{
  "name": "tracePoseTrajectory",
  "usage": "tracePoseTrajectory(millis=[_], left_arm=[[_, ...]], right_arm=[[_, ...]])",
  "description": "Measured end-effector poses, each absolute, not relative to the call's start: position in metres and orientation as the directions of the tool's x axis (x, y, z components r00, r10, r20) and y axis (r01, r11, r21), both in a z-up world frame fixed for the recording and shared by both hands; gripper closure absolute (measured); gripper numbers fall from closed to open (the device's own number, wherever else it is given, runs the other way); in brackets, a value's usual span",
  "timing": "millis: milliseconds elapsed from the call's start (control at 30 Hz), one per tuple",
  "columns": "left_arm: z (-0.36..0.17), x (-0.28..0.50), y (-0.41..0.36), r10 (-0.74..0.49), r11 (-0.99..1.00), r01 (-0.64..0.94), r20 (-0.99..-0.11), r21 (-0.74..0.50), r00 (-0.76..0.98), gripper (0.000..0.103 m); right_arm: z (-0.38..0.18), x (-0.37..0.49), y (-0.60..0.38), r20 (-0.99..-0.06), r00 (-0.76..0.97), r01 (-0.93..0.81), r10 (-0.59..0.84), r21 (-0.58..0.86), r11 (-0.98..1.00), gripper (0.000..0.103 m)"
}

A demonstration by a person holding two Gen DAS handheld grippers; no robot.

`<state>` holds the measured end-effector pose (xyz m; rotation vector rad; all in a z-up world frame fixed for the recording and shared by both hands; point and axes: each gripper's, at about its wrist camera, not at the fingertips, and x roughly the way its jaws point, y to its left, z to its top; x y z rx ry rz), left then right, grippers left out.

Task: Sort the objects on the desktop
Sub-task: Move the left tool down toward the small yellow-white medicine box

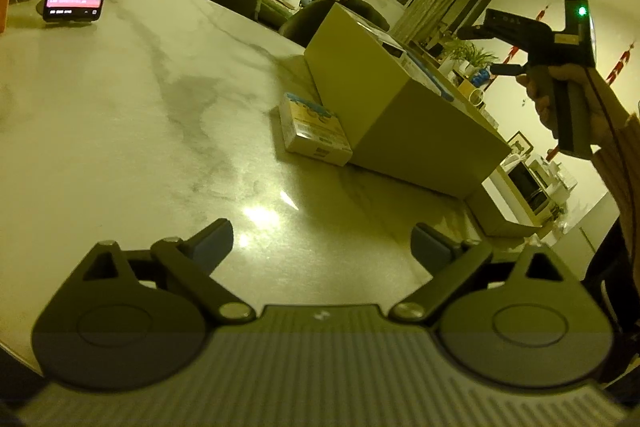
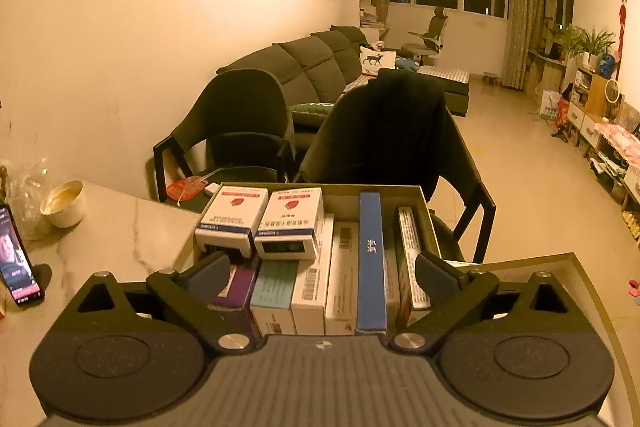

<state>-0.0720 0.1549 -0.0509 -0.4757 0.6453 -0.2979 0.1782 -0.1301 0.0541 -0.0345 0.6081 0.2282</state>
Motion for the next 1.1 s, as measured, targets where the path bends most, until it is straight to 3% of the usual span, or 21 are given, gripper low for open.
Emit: tracePoseTrajectory(millis=[100,567,933,1100], left_arm=[[-0.049,-0.068,0.148,-0.402,0.862,0.124,-0.514,-0.491,0.758,0.000],[-0.032,-0.038,0.119,-0.355,0.917,0.160,-0.561,-0.366,0.748,0.000],[-0.020,-0.012,0.096,-0.277,0.958,0.174,-0.581,-0.228,0.765,0.000],[-0.018,0.008,0.089,-0.293,0.954,0.273,-0.582,-0.125,0.759,0.000]], right_arm=[[0.050,0.170,-0.134,-0.573,0.792,-0.231,0.209,0.034,0.972,0.002],[0.040,0.135,-0.156,-0.560,0.800,-0.220,0.216,0.061,0.974,0.001],[0.025,0.116,-0.140,-0.589,0.789,-0.252,0.172,-0.055,0.966,0.001],[0.025,0.114,-0.143,-0.583,0.794,-0.273,0.172,-0.090,0.958,0.001]])
